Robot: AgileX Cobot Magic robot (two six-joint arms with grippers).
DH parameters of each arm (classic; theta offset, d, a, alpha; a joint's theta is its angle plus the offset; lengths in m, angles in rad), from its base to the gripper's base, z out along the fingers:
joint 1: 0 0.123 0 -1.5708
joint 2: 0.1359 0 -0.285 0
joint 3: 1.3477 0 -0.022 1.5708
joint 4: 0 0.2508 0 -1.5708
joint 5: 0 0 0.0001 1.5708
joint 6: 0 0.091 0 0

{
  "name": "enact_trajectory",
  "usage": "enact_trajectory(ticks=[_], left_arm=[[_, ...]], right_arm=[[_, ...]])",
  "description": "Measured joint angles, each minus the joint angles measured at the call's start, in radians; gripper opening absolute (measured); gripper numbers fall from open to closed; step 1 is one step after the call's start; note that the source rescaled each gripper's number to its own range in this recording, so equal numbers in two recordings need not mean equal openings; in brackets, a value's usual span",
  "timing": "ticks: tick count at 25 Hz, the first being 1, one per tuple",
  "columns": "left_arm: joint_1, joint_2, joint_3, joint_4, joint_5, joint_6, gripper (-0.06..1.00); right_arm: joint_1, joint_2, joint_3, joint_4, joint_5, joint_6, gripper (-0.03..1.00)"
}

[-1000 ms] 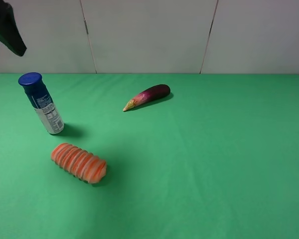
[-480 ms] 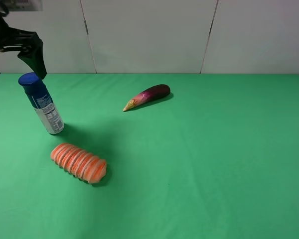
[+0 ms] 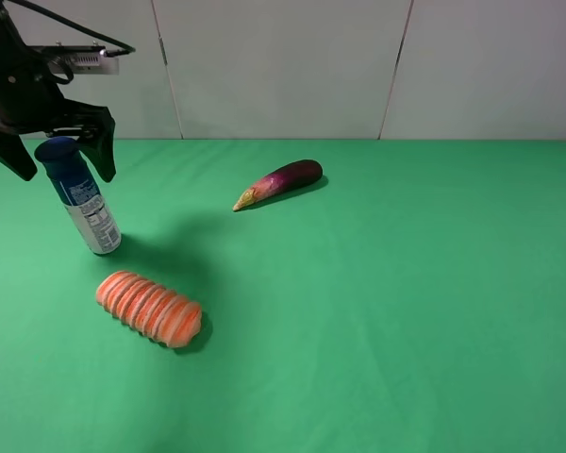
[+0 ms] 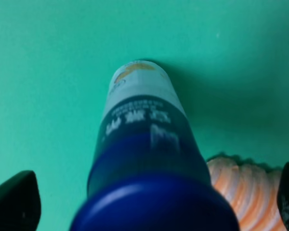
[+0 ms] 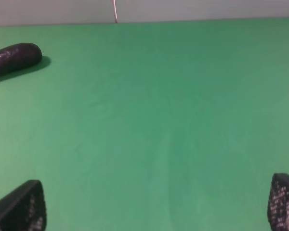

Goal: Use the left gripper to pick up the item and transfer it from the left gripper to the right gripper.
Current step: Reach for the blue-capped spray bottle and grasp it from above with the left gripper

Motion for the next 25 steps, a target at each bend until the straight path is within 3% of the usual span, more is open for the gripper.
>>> enact_trajectory(ticks=[18,21,24,25], left_arm=[[0.0,0.036,0.042,0.0,-0.067,0.033,0.99],[0.0,0.036,0.042,0.0,-0.067,0.041,0.81],[0.0,0.036,0.042,0.0,-0.067,0.042,0.46],[0.0,0.036,0.042,0.0,-0.067,0.043,0.31]], right_arm=[[0.0,0.0,0.0,0.003,0.0,0.0,1.0],[0.0,0.0,0.0,0.003,0.0,0.0,1.0],[0.0,0.0,0.0,0.003,0.0,0.0,1.0],[0.0,0.0,0.0,0.003,0.0,0.0,1.0]])
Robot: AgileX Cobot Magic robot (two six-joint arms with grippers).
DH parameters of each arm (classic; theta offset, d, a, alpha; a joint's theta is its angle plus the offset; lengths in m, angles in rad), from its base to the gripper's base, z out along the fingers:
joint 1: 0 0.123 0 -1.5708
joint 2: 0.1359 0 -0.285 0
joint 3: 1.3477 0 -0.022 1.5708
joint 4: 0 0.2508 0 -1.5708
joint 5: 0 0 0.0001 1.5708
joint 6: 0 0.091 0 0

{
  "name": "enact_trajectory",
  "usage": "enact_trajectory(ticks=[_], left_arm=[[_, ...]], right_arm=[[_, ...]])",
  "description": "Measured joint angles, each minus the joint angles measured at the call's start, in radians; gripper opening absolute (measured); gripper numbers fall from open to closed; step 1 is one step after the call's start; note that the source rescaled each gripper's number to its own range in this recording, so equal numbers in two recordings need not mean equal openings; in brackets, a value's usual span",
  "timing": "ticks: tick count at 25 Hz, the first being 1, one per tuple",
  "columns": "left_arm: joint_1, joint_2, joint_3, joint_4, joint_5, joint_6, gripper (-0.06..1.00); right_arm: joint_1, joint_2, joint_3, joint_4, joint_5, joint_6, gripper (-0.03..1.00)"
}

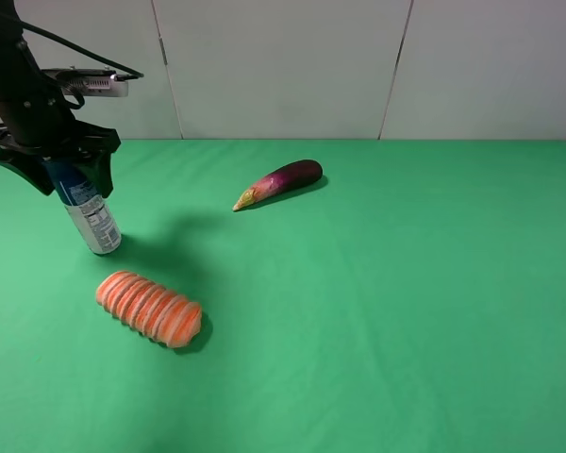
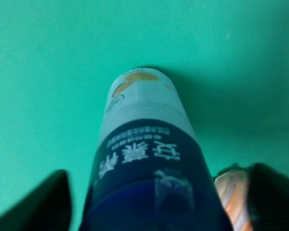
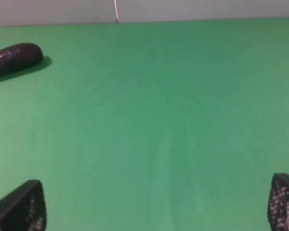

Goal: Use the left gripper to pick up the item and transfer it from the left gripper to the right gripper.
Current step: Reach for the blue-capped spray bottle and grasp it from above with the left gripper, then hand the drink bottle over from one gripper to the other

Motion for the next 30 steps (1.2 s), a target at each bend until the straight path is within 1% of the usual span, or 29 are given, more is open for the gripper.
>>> enact_trajectory(ticks=[1,2,11,15,17,20,22,26,30], left_arm=[[0.0,0.0,0.0,0.0,0.0,0.0,0.13],[0.0,0.0,0.0,0.011,0.0,0.004,0.0],[0.0,0.0,0.0,0.011,-0.008,0.003,0.01],[0.0,0.0,-0.001,0.023,-0.002,0.003,0.01],[-0.001,0.002,-0.02,0.06,0.031,0.003,0.01],[-0.001,0.002,-0.091,0.116,0.14,0.003,0.01],[0.0,0.001,-0.147,0.135,0.204,0.003,0.01],[0.0,-0.033,-0.232,0.138,0.204,0.003,0.01],[0.0,-0.089,-0.265,0.107,0.205,0.003,0.01]], right_arm=[[0.0,0.0,0.0,0.0,0.0,0.0,1.0],[0.0,0.0,0.0,0.0,0.0,0.0,1.0],[0.0,0.0,0.0,0.0,0.0,0.0,1.0],[0.0,0.0,0.0,0.0,0.0,0.0,1.0],[0.0,0.0,0.0,0.0,0.0,0.0,1.0],[0.0,0.0,0.0,0.0,0.0,0.0,1.0],[0.0,0.0,0.0,0.0,0.0,0.0,1.0],[0.0,0.0,0.0,0.0,0.0,0.0,1.0],[0.0,0.0,0.0,0.0,0.0,0.0,1.0]])
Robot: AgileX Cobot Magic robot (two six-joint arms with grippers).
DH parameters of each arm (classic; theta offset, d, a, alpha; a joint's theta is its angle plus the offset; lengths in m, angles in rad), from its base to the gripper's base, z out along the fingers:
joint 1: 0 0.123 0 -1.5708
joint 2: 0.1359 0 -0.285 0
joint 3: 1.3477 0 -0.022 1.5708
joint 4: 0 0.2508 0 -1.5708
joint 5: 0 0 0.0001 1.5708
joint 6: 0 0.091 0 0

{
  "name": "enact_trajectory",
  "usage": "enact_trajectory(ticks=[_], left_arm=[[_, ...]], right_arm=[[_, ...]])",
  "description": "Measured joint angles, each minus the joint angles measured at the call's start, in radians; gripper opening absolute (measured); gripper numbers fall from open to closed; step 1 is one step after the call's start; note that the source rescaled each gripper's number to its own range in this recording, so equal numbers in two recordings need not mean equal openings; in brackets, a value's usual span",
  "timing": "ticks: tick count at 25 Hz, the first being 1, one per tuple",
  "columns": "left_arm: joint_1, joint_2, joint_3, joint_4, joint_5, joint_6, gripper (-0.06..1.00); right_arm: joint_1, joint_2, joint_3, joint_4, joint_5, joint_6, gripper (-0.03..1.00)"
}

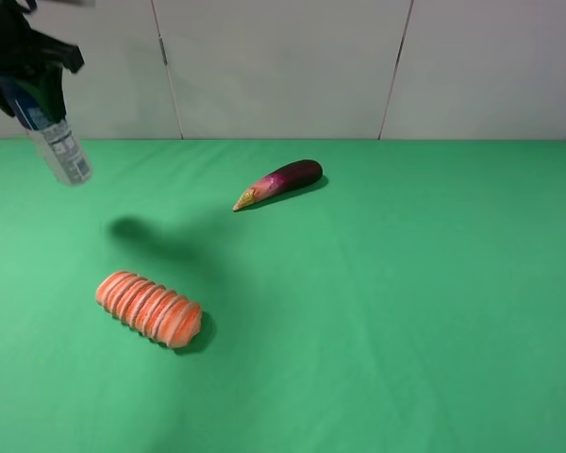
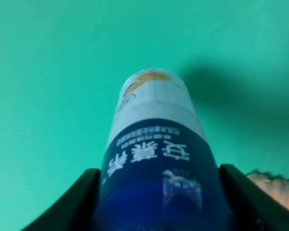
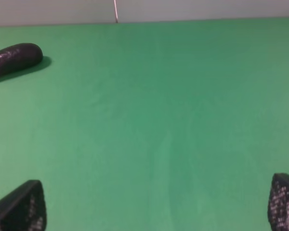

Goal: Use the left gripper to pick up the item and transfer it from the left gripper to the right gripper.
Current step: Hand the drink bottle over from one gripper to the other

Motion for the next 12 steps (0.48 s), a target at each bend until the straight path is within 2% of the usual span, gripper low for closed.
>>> enact_trajectory(ticks=[6,12], left_arm=[[0.0,-0.049,-0.001,-0.141,0.001,0.015,0.01],[0.0,-0.052,-0.002,-0.383,0.001,0.093,0.01]], right_arm=[[0.0,0.0,0.0,0.0,0.0,0.0,1.0],[0.0,0.0,0.0,0.0,0.0,0.0,1.0]])
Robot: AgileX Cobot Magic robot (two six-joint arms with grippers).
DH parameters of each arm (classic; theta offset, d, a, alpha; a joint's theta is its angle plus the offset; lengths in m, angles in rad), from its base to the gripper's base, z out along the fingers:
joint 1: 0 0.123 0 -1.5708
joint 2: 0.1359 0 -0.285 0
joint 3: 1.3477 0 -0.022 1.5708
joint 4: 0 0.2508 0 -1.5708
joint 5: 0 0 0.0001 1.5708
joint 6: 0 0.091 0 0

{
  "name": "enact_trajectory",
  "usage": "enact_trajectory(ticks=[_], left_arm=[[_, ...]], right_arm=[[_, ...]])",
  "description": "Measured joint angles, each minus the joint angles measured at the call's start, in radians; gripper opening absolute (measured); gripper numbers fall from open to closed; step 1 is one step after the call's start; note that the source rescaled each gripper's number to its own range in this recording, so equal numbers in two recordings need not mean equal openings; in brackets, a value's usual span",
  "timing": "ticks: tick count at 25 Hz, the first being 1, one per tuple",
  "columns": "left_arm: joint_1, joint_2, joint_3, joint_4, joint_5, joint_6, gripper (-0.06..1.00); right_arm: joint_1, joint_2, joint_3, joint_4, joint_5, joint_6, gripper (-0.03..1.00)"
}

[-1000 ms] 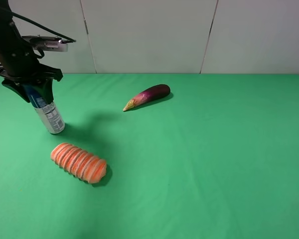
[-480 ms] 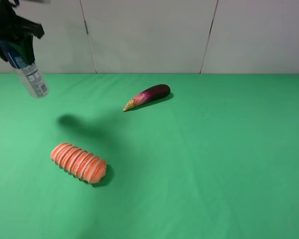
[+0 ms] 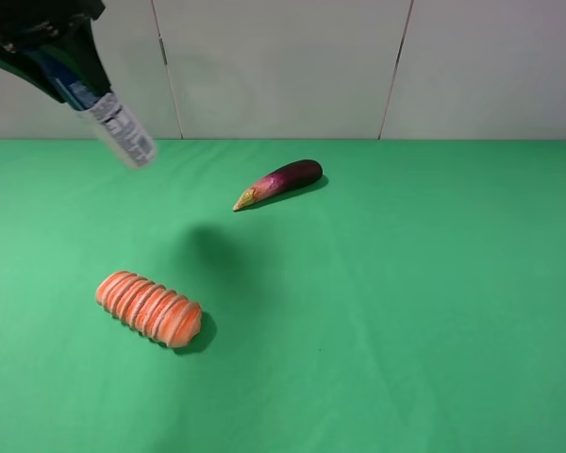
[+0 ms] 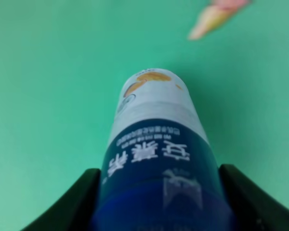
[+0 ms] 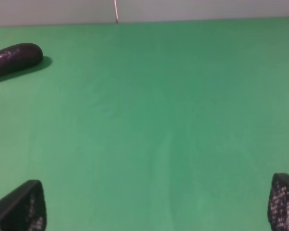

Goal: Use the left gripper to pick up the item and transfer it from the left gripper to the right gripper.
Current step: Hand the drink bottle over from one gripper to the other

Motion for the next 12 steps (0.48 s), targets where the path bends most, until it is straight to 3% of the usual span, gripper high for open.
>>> enact_trajectory(ticks=[7,12], left_arm=[[-0.007,0.0,0.0,-0.21,0.0,0.084,0.01],[-0.094,0.0,0.0,-0.222,-0.015,0.102,0.01]], right_arm=[[0.0,0.0,0.0,0.0,0.0,0.0,1.0],[0.0,0.0,0.0,0.001,-0.001,0.0,1.0]])
